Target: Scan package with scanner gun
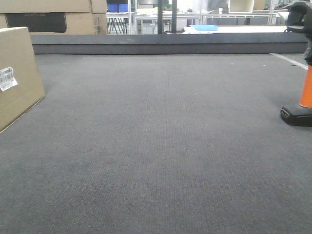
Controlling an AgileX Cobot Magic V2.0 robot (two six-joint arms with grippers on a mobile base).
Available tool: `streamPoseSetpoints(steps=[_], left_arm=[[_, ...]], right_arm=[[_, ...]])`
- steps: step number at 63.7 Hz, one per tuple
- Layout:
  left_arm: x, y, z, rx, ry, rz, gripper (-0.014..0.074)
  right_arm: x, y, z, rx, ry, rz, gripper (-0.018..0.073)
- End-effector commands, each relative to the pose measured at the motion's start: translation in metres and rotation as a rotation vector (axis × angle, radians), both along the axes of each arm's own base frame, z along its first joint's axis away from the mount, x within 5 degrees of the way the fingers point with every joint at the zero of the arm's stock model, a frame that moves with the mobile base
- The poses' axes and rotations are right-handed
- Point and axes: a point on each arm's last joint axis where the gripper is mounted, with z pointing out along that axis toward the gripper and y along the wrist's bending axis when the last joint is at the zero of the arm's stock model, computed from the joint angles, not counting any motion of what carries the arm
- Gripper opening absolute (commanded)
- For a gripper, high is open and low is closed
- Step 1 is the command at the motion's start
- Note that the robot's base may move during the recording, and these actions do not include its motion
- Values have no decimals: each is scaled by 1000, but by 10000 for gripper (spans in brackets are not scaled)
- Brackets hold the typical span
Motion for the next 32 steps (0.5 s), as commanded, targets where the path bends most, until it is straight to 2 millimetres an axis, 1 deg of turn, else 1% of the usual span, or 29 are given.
streamPoseSetpoints(steps=[1,8,14,20,23,27,32], left_arm=[[-1,0,3,-3,-25,-2,-111],[-1,0,7,0,-61,-2,-111],[-1,0,11,3,-106,-3,-111],[-3,-1,20,11,-208,-5,-111],[-4,-1,23,10,-250,-5,-111],[-5,-1,26,10,-258,-5,-111],[-11,-1,50,13,-294,-5,-111]], right_arm=[[0,0,4,-5,-43,-3,-153],[0,0,5,-5,-53,-4,-153],[-1,-1,10,-3,-108,-9,-153],[-2,-2,18,-1,-202,-17,-153],[-2,-2,18,-1,-205,-17,-153],[-5,-1,33,-1,-234,-15,-153],[-12,-1,60,0,-274,-11,-153]])
